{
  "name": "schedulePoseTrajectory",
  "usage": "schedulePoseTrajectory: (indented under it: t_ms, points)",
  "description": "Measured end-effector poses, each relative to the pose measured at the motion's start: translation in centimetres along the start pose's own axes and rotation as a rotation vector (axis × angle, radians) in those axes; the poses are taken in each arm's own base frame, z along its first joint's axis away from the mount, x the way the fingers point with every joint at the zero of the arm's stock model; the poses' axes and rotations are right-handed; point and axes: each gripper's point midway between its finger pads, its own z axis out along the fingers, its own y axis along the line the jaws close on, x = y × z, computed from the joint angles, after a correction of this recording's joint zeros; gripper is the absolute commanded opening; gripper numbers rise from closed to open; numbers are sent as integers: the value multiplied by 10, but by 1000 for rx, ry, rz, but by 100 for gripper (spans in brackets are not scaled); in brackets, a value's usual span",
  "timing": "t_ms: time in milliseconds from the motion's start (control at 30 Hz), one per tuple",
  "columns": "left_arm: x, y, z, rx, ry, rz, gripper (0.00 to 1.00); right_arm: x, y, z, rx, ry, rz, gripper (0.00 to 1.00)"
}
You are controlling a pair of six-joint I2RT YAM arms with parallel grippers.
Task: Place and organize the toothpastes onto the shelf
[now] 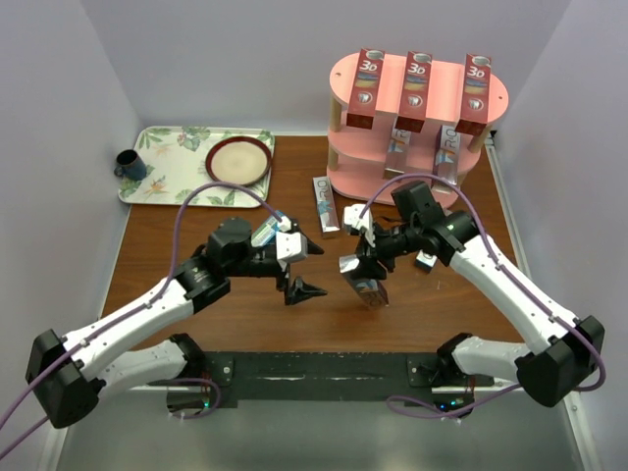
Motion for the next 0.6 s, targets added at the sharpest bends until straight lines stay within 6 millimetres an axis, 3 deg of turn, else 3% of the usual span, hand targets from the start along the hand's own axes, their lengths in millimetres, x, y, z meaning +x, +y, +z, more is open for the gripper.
schedulePoseTrajectory:
  t_ms: [167, 367, 600]
  points:
    - [3, 4, 17, 23, 33, -22, 94, -8, 6, 12, -37, -1, -53, 17]
    - [24, 12, 30, 5, 97, -69, 94, -15, 9, 18, -51, -16, -105, 17]
    - [32, 18, 34, -25, 117, -120, 81, -16, 9, 22, -58, -16, -120, 17]
